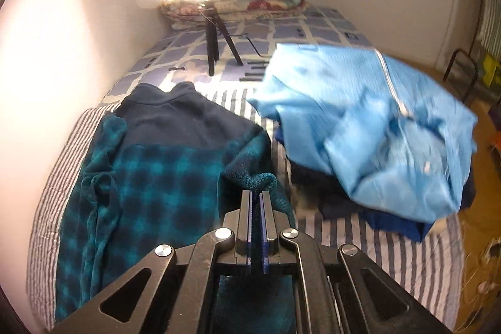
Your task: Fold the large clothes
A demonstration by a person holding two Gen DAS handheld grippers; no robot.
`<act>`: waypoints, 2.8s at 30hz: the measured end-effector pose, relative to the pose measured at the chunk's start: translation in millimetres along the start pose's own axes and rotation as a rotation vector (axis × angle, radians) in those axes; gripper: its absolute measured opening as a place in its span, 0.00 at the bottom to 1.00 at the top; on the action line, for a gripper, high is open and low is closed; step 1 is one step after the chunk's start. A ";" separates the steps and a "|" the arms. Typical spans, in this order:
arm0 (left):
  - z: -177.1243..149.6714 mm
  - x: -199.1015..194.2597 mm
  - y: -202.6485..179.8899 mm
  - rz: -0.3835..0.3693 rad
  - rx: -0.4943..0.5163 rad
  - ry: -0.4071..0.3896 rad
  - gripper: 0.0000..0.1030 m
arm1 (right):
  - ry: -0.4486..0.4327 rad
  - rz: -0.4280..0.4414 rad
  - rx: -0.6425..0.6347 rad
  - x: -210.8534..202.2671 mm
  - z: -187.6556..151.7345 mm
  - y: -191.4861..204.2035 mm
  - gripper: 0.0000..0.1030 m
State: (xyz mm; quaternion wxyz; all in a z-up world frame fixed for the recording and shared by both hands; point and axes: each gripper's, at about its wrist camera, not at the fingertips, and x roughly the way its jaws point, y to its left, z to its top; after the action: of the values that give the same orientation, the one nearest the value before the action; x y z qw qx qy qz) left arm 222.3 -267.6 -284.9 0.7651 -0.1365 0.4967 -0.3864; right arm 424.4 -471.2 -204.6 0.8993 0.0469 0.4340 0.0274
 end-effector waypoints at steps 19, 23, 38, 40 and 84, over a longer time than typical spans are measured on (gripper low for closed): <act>-6.4 11.6 50.2 0.000 -0.220 0.014 0.00 | 0.117 -0.067 -0.311 156.6 11.6 123.2 0.01; -9.0 3.6 39.5 0.056 -0.178 0.019 0.06 | 0.136 -0.028 -0.271 157.9 10.5 113.2 0.14; -13.4 -71.9 21.4 0.102 -0.187 -0.114 0.36 | 0.137 0.287 -0.003 -80.5 -118.8 -10.3 0.34; -13.9 -71.0 17.9 0.111 -0.172 -0.107 0.39 | 0.180 0.321 0.021 -90.7 -164.4 -13.8 0.34; -37.9 -20.5 -58.4 0.153 0.050 -0.007 0.12 | 0.228 0.432 0.120 -121.9 -293.0 -65.7 0.26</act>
State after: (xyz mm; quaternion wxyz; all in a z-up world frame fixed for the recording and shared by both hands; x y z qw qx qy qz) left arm 158.6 -284.8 -254.7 0.7973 -0.0806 0.4931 -0.3386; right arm 119.7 -529.7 -298.3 0.8133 0.1887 0.5134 0.1982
